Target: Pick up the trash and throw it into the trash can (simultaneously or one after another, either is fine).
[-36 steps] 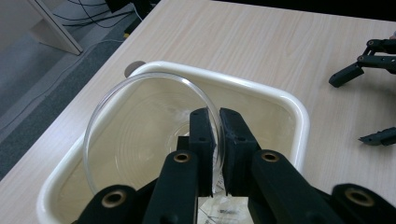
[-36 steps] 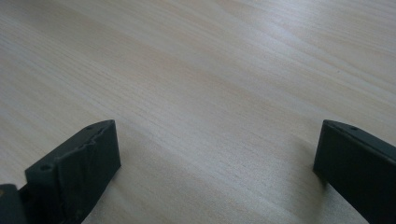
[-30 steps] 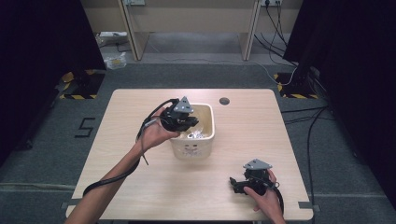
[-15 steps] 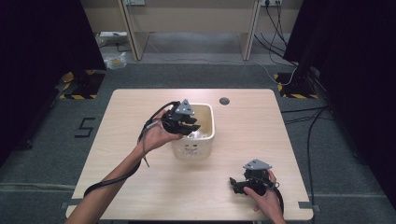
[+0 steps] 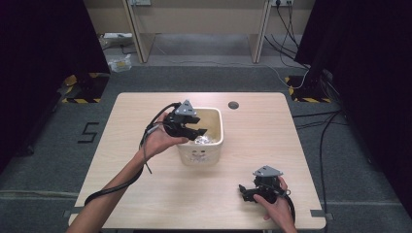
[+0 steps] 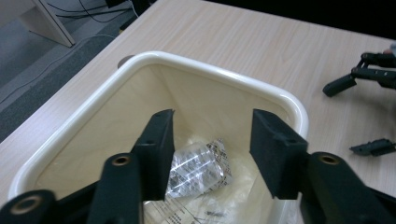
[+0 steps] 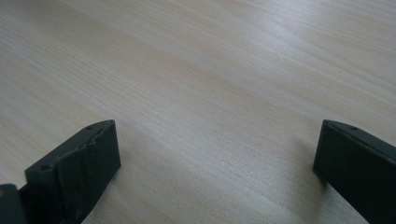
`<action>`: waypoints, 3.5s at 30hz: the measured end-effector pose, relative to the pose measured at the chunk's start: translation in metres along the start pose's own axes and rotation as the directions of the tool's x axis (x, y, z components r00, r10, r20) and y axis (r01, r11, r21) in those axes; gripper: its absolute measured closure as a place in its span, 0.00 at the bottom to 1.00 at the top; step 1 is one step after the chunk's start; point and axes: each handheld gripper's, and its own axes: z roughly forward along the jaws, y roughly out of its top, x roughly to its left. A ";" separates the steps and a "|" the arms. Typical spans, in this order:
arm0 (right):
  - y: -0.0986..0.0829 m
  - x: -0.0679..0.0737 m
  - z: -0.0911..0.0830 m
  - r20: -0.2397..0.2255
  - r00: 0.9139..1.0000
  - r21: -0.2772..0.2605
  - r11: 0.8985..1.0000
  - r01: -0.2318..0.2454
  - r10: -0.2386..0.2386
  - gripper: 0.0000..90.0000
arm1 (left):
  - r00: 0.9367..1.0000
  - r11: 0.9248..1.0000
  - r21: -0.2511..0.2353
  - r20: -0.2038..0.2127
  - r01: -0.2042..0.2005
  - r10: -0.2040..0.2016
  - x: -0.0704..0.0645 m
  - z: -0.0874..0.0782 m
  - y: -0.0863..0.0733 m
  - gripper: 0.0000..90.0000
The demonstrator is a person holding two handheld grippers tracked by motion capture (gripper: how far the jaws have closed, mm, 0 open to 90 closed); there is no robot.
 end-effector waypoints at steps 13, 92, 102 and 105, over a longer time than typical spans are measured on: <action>0.000 0.000 0.000 0.001 1.000 0.000 1.000 0.001 -0.001 0.01 | 0.995 0.993 -0.070 -0.023 0.099 -0.100 0.013 -0.022 -0.007 0.28; 0.000 0.000 0.000 0.002 1.000 0.003 1.000 -0.001 0.001 0.01 | 0.937 0.944 -0.095 -0.127 0.315 -0.325 0.053 -0.053 -0.144 0.23; 0.000 0.000 0.000 0.002 1.000 0.003 1.000 -0.001 0.001 0.01 | 0.940 0.947 -0.086 -0.127 0.309 -0.318 0.046 -0.047 -0.153 0.18; 0.000 0.000 0.000 0.002 1.000 0.003 1.000 -0.001 0.001 0.01 | 0.939 0.947 -0.085 -0.128 0.310 -0.319 0.045 -0.047 -0.154 0.17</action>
